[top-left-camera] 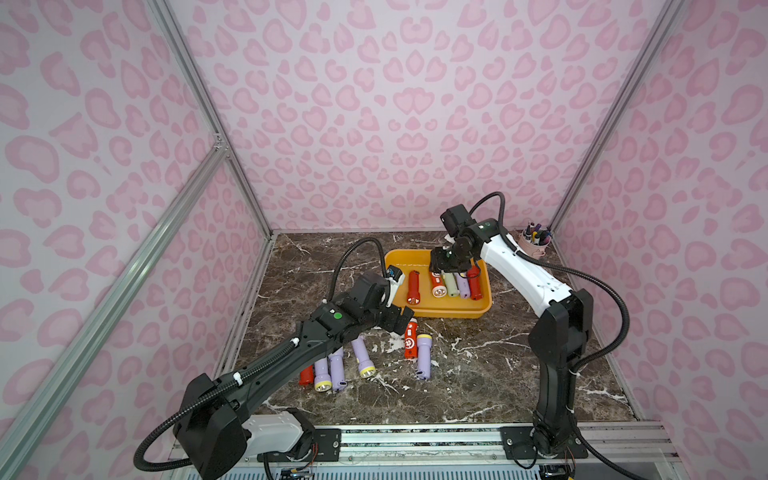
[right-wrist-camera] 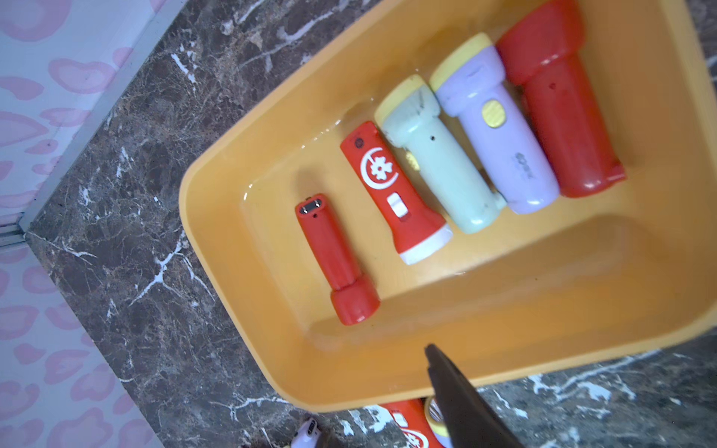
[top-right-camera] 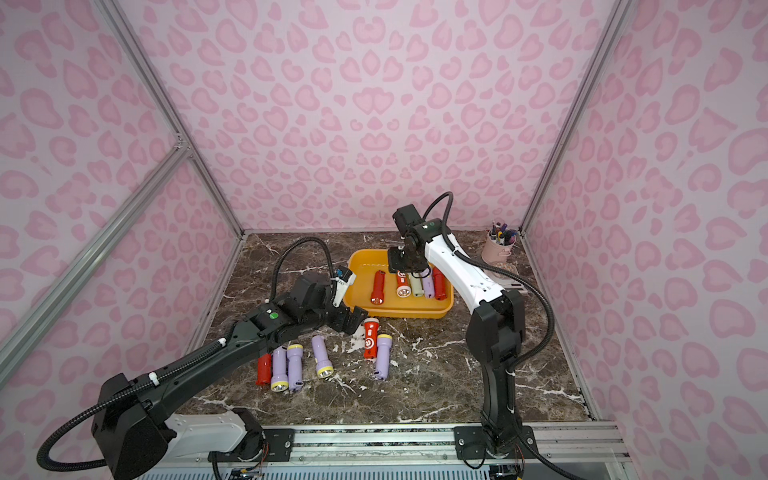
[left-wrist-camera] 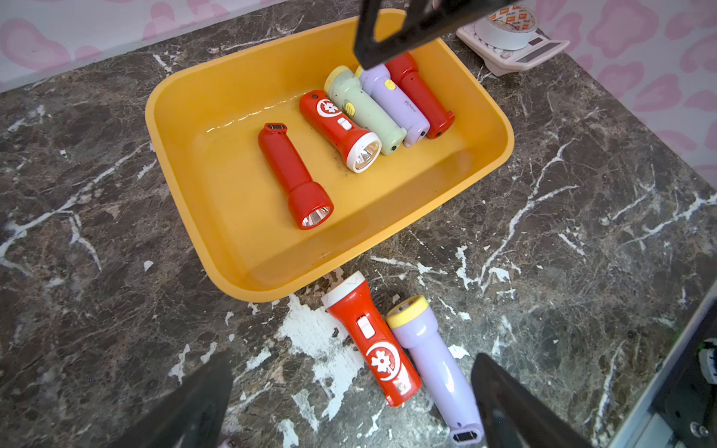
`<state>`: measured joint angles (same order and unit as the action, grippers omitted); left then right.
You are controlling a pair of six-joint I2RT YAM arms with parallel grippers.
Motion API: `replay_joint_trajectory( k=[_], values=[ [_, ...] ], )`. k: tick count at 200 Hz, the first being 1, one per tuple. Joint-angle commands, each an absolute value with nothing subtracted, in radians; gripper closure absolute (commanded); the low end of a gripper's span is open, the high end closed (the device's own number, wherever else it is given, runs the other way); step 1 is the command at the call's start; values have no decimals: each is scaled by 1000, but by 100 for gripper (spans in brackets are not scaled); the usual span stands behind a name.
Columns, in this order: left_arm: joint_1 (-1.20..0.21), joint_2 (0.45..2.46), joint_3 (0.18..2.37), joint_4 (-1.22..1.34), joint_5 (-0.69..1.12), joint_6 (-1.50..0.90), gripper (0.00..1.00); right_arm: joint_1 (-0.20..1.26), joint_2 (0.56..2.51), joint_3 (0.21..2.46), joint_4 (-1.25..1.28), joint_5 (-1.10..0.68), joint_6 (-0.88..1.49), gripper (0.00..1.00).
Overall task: Put the flashlights into the storage boxes
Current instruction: Pick up the flashlight from the center of the board.
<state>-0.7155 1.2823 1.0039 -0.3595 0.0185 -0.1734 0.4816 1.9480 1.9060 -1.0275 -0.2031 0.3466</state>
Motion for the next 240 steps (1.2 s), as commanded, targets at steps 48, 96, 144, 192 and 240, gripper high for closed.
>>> replay_joint_trajectory(
  k=[48,96,144,192,240],
  values=[
    [-808,1299,999,-338,-11,-310,2,485,1621,1444,-916,-248,346,42],
    [-939,1312,968,-355,-108,-422,2,486,1407,1217,-901,-279,365,41],
    [-1037,1327,950,-381,-184,-523,1,487,1227,1044,-929,-322,367,40],
    [-1142,1431,958,-380,-238,-624,5,488,1088,945,-958,-366,384,31],
    [-1193,1519,957,-338,-253,-707,5,487,1014,930,-1010,-382,373,29]
  ],
)
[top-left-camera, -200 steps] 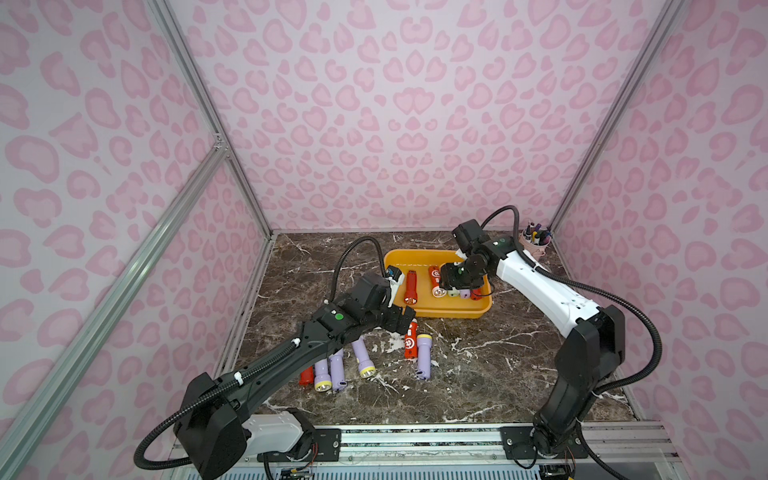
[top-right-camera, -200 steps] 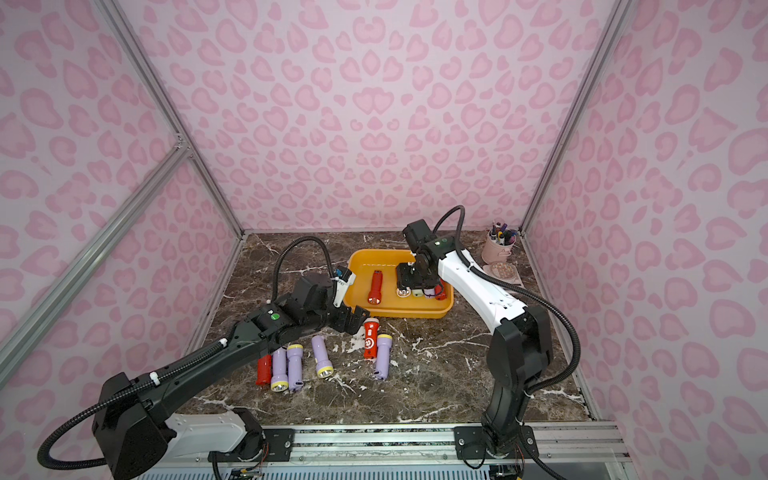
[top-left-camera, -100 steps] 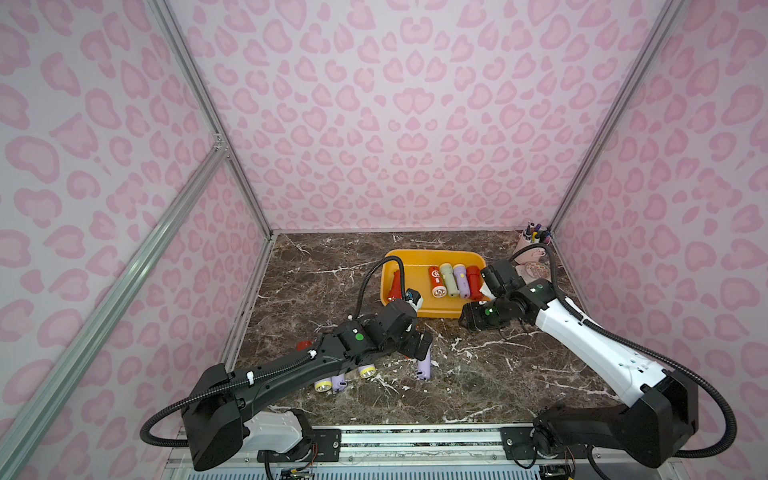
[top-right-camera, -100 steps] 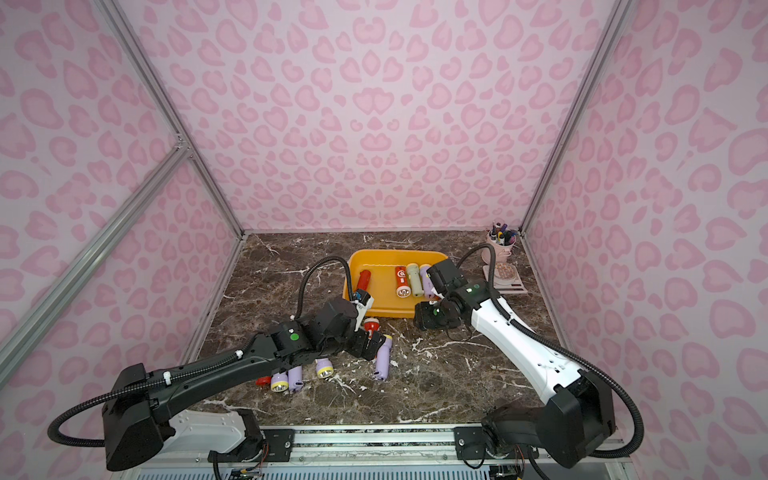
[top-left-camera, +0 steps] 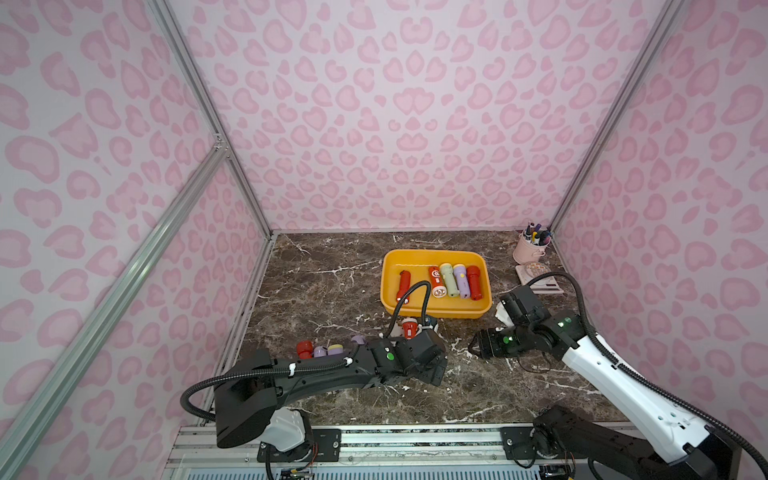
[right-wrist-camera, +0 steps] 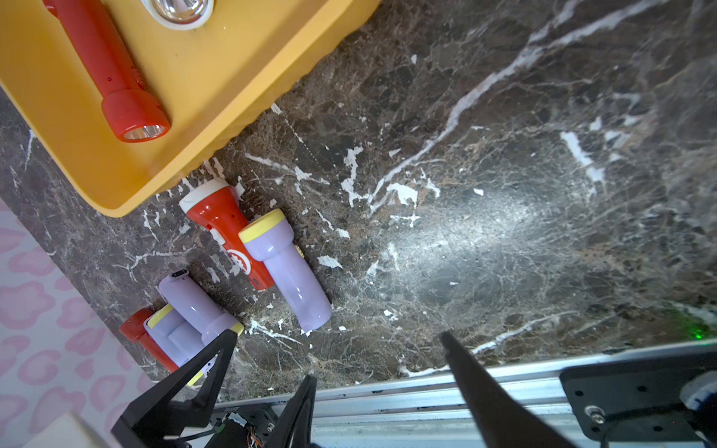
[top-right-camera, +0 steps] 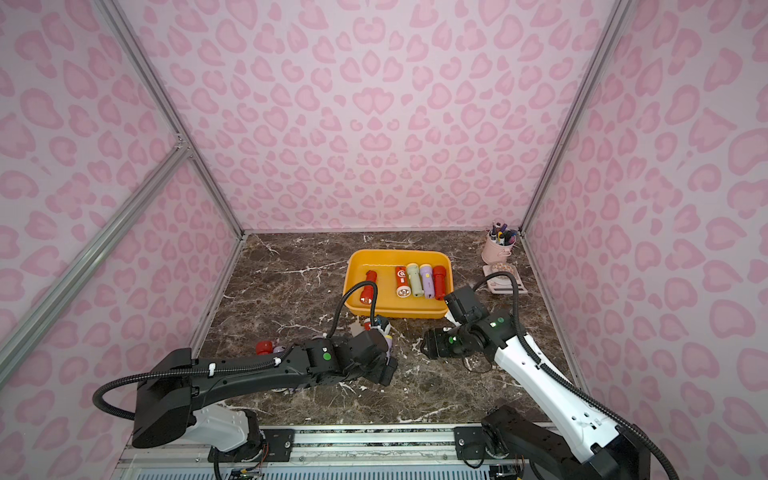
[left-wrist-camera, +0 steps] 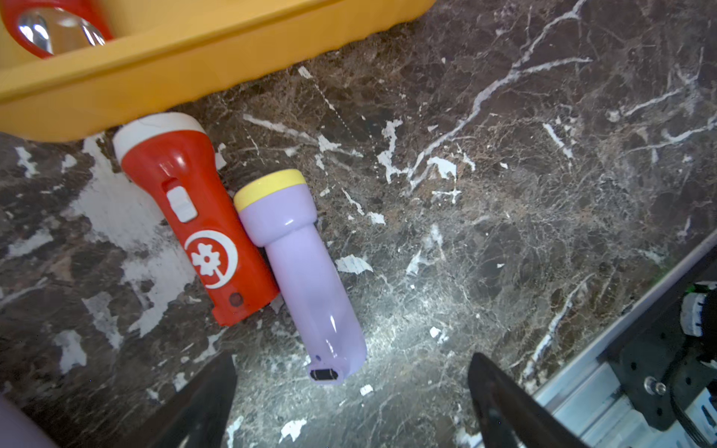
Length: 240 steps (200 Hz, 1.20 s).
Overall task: Put the flashlights into the storage boxes
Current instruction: Pick up the flashlight from the center of the board.
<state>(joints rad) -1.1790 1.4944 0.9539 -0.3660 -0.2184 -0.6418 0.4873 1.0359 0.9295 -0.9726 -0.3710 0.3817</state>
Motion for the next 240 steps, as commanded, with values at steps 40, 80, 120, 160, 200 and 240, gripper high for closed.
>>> replay_joint_trajectory(
  k=[40,80,120,160,200,240],
  values=[
    [-1211,1572,966,-343,-261,-747,4,488,945,916,-1017,-430,374,26],
    [-1215,1585,962,-343,-260,-764,4,488,902,907,-1040,-426,386,25],
    [-1215,1607,966,-336,-258,-749,10,488,886,905,-1042,-407,412,25],
    [-1215,1630,974,-327,-245,-739,13,487,871,909,-1043,-390,431,25],
    [-1211,1667,992,-320,-243,-729,14,487,874,923,-1054,-377,430,25],
    [-1213,1703,1009,-310,-229,-727,18,487,873,918,-1058,-373,429,25]
  ],
)
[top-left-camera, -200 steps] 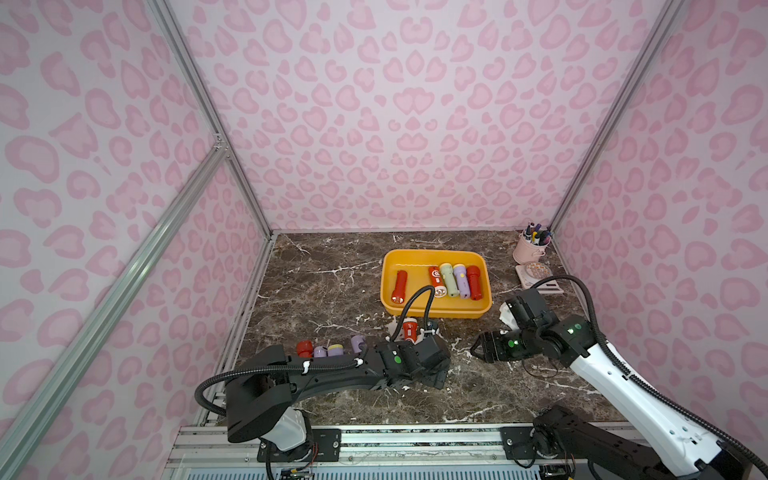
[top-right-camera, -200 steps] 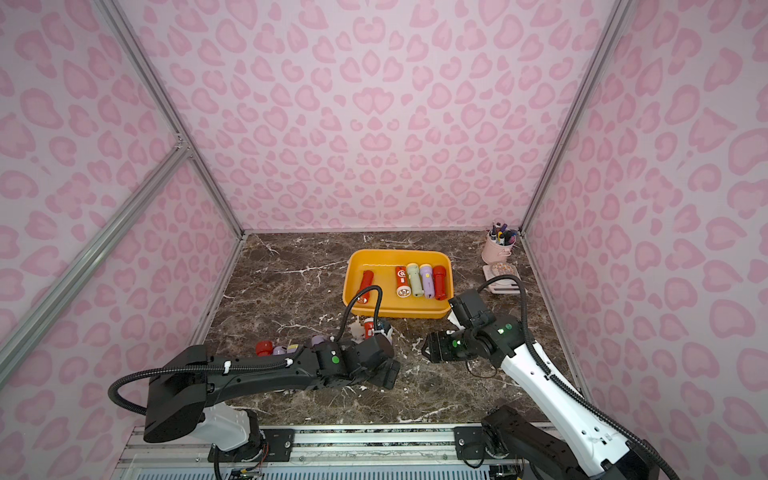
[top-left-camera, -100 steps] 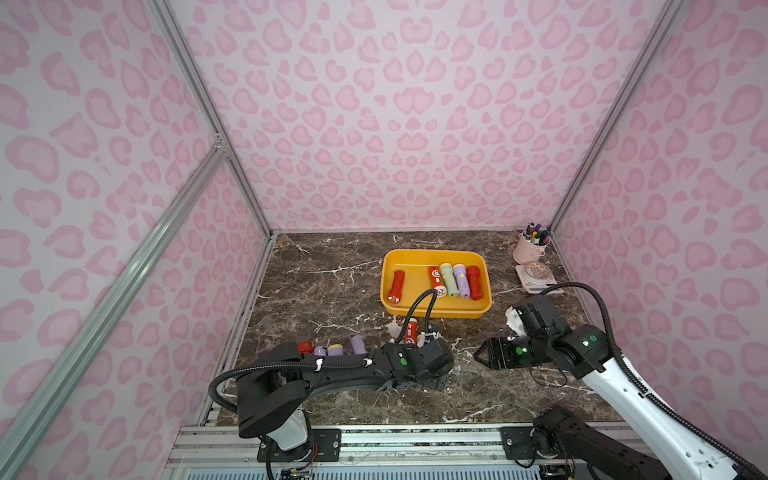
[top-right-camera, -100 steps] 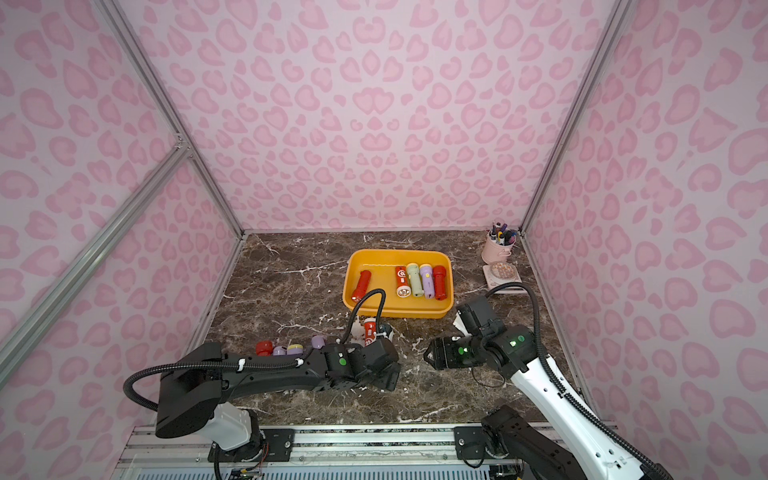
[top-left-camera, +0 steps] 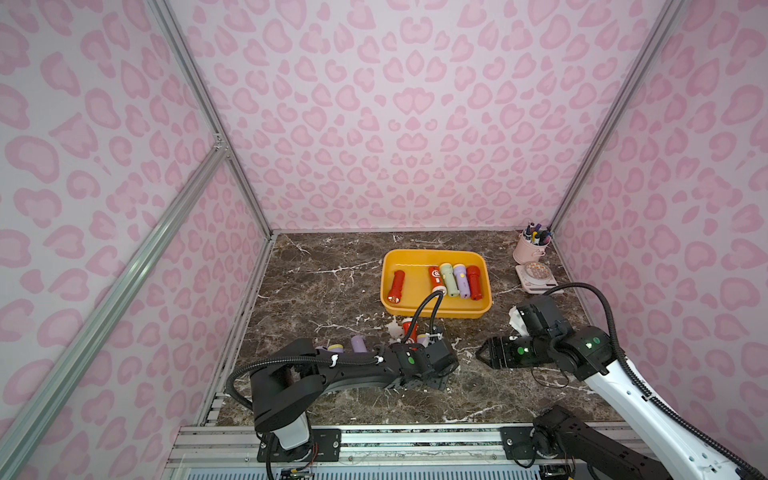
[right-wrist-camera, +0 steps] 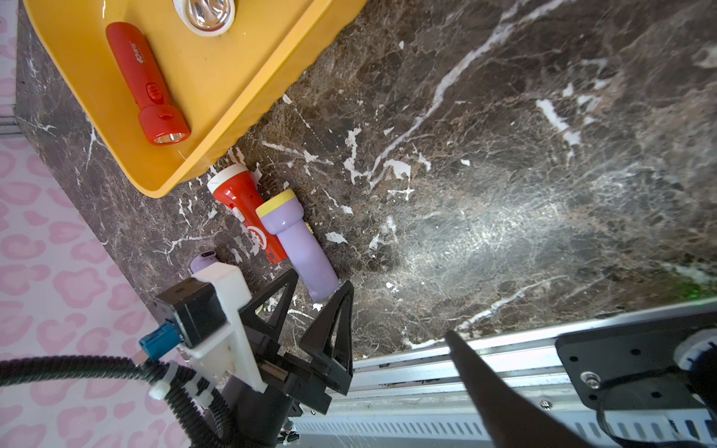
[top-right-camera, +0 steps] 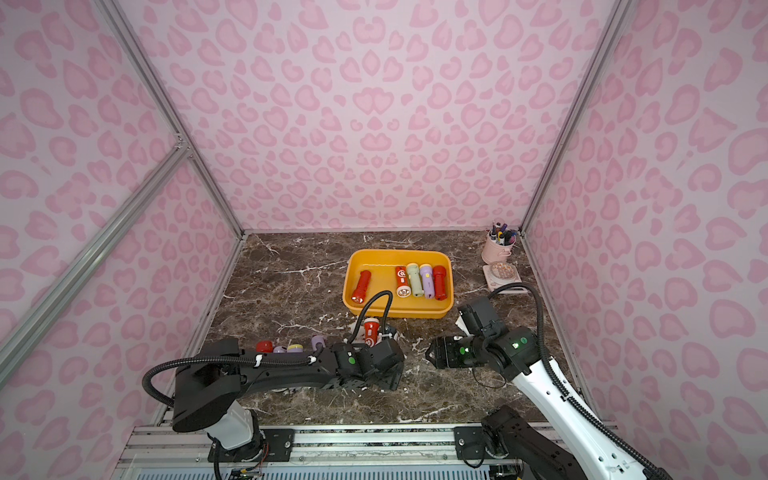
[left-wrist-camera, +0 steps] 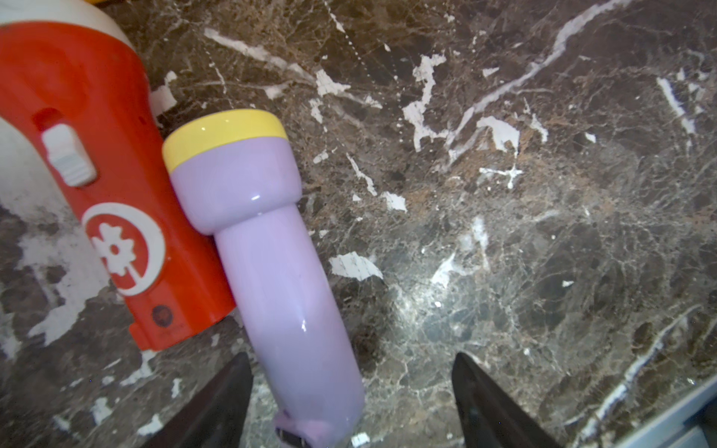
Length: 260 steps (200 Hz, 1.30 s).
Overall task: Put the flashlights into the storage boxes
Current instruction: Pick up the flashlight from the center of the board.
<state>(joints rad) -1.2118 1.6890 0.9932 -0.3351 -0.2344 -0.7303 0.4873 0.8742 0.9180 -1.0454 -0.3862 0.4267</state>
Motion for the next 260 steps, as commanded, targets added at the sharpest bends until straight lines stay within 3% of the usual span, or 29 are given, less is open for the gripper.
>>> replay_joint_trajectory(
  k=[1,80,140,173,260],
  values=[
    [-1213,1703,1009,-309,-229,-727,18,487,873,918,-1058,-373,430,25],
    [-1188,1744,1014,-291,-224,-712,18,486,890,931,-1067,-351,427,25],
    [-1163,1762,1012,-271,-201,-693,25,483,914,957,-1077,-346,423,25],
    [-1157,1773,1008,-267,-192,-687,43,481,926,961,-1078,-340,423,25],
    [-1141,1806,1057,-292,-150,-645,60,475,955,982,-1107,-336,400,25]
  ],
)
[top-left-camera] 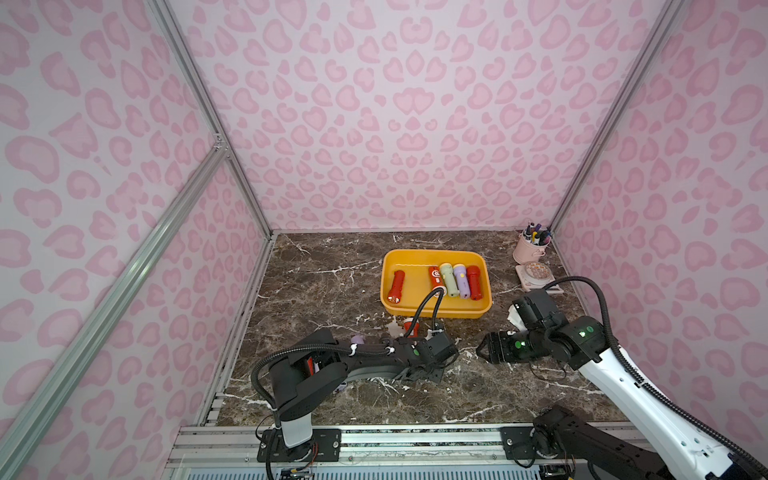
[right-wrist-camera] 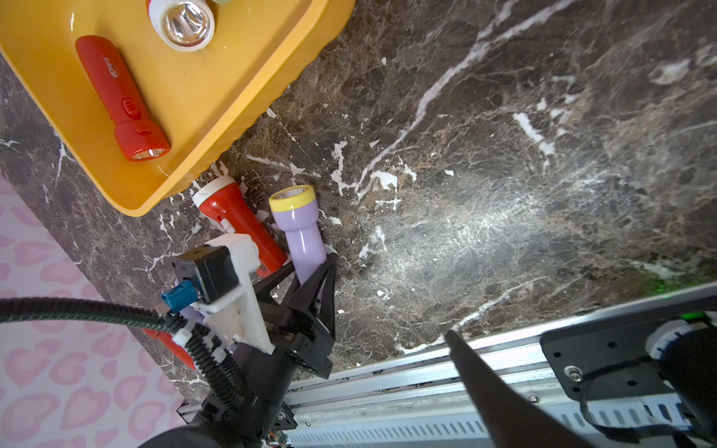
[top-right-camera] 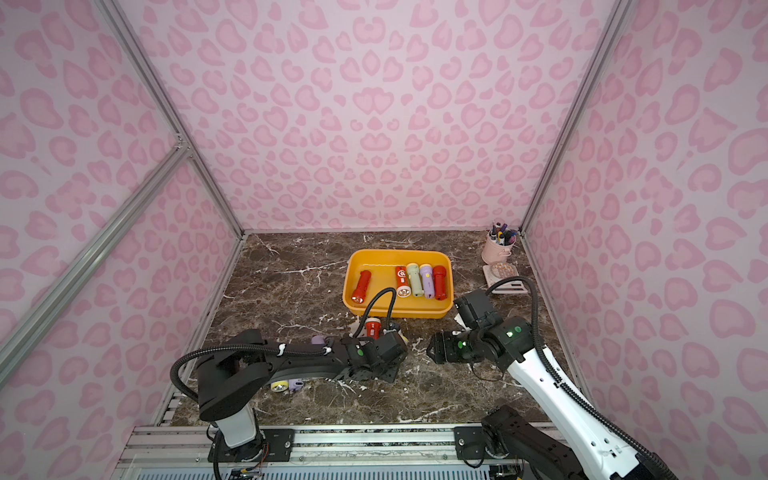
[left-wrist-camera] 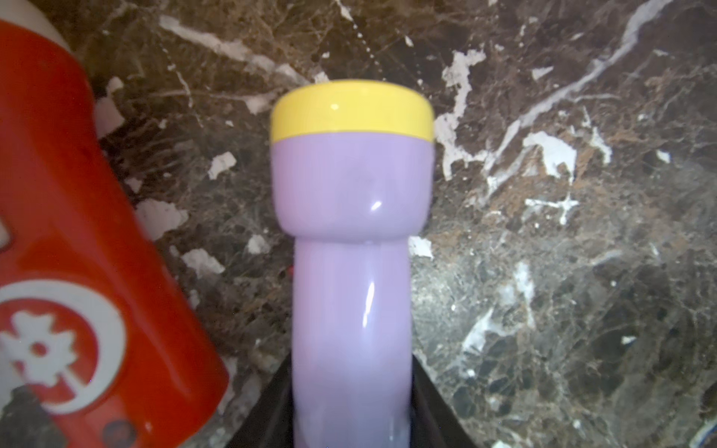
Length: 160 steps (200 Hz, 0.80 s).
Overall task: Put the flashlights into the storage boxes
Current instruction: Pick up the flashlight from the center of the board.
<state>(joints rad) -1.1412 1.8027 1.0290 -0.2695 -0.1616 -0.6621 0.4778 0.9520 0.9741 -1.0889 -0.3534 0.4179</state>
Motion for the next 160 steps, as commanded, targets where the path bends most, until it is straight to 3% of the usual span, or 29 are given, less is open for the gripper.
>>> replay_joint_trajectory(
  k=[1,25,32,160],
  values=[
    [-1141,1806,1059,-293,-150,-644,61,474,955,982,-1106,-336,400,25],
    [-1141,1794,1094,-338,-153,-618,63,468,957,994,-1114,-332,396,25],
    [-1141,1790,1104,-350,-154,-608,68,465,959,999,-1115,-330,395,25],
    [-1036,1744,1277,-447,-199,-486,72,413,1028,1111,-1128,-327,359,25]
  ],
)
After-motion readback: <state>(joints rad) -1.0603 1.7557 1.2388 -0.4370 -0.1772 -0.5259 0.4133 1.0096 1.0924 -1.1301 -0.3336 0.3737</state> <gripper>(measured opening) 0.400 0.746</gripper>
